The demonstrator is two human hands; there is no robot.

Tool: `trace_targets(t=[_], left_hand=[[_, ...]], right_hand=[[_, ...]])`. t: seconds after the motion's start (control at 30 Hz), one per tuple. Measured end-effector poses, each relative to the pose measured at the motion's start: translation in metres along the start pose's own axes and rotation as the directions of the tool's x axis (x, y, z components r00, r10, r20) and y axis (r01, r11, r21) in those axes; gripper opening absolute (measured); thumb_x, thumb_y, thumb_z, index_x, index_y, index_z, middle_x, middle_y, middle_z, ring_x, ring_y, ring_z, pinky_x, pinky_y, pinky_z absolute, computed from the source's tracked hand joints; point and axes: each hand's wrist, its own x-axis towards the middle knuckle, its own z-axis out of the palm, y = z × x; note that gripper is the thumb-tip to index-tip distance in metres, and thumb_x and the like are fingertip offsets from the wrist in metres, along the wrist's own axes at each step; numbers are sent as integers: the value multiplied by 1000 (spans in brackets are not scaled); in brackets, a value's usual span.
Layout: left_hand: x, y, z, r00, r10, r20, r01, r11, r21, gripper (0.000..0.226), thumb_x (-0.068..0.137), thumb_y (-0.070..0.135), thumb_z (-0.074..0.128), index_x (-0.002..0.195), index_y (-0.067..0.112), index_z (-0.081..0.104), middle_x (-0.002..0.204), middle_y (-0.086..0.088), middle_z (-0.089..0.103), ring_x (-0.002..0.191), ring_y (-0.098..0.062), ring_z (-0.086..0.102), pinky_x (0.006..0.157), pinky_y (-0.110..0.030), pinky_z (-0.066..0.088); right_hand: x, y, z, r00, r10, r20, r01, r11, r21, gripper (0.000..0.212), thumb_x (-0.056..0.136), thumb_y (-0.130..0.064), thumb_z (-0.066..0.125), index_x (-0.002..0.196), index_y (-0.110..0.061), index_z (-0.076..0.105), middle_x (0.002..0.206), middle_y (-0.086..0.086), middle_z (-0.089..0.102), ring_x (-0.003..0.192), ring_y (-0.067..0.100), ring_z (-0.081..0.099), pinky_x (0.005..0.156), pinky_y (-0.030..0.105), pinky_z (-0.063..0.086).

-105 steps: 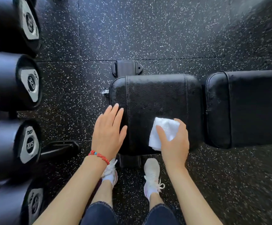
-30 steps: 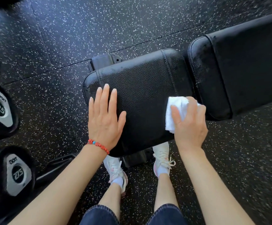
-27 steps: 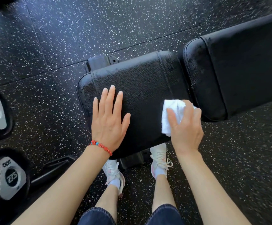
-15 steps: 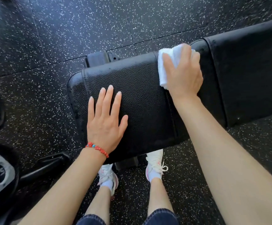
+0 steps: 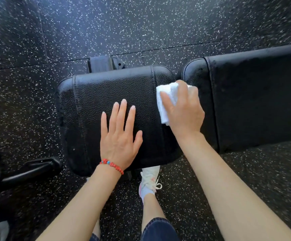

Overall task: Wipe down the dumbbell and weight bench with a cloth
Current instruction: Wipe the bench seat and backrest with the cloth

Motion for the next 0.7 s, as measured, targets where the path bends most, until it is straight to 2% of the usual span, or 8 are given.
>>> trace_targets(t=[0.1,0.2,0.3,0.37,0.43,0.5,0.57,0.7], left_hand=[[0,-1,1,1000,-6,7,6,1000,2,59,89,35,39,140,7,36,149,-18,31,138,-32,23,113,-52,12],[1,2,-3,1000,-20,15,20,1000,-8,59,88,34,40,139,5,39,148,-19,33,137,-34,27,111,-54,15],[2,7,-7,999,-40,10,40,999,-13,58,88,33,40,137,2,42,146,-21,35,136,-36,30,110,-56,18],[3,12,-9,998,-63,4,63,998,-30,57,89,34,40,136,2,42,146,-22,35,135,-37,30,110,-56,18],[7,23,-8,999,-48,-6,48,998,-47,57,89,34,41,136,2,42,145,-23,35,135,-38,30,110,-56,17],[11,37,-5,1000,-12,-12,11,998,-59,57,89,34,42,136,3,42,146,-21,35,135,-37,30,110,-56,17],[13,47,-1,1000,4,-10,-4,998,-64,57,89,34,41,137,3,42,146,-21,35,136,-36,30,110,-55,16],[11,48,6,1000,-2,-8,2,999,-35,59,90,37,38,139,5,38,148,-19,33,137,-34,28,111,-53,13]], right_hand=[[14,-3,3,999,-28,-22,28,999,14,50,85,-46,56,114,-6,60,93,23,58,78,36,59,51,31,41],[-22,9,-6,997,-76,-31,76,997,12,50,84,-46,50,108,-4,64,83,20,58,67,32,60,43,29,43],[-59,34,-21,992,-122,23,122,992,14,50,84,-47,48,107,-6,64,80,16,57,61,29,58,41,28,45],[-67,57,-32,1000,-19,22,18,998,59,48,83,-50,48,111,-13,60,88,14,56,67,29,58,47,28,44],[-68,78,-40,992,126,20,-127,989,75,48,83,-53,48,117,-19,52,100,12,54,78,29,58,60,27,40],[-65,90,-41,973,199,116,-208,975,72,54,81,-54,48,124,-21,47,113,10,51,91,31,54,70,30,36],[-52,90,-37,974,191,121,-198,979,47,56,80,-53,47,126,-21,46,117,11,49,94,30,51,71,31,34],[5,70,-26,995,91,-28,-93,994,-65,52,87,-51,48,124,-15,50,111,15,51,95,32,52,63,34,39]])
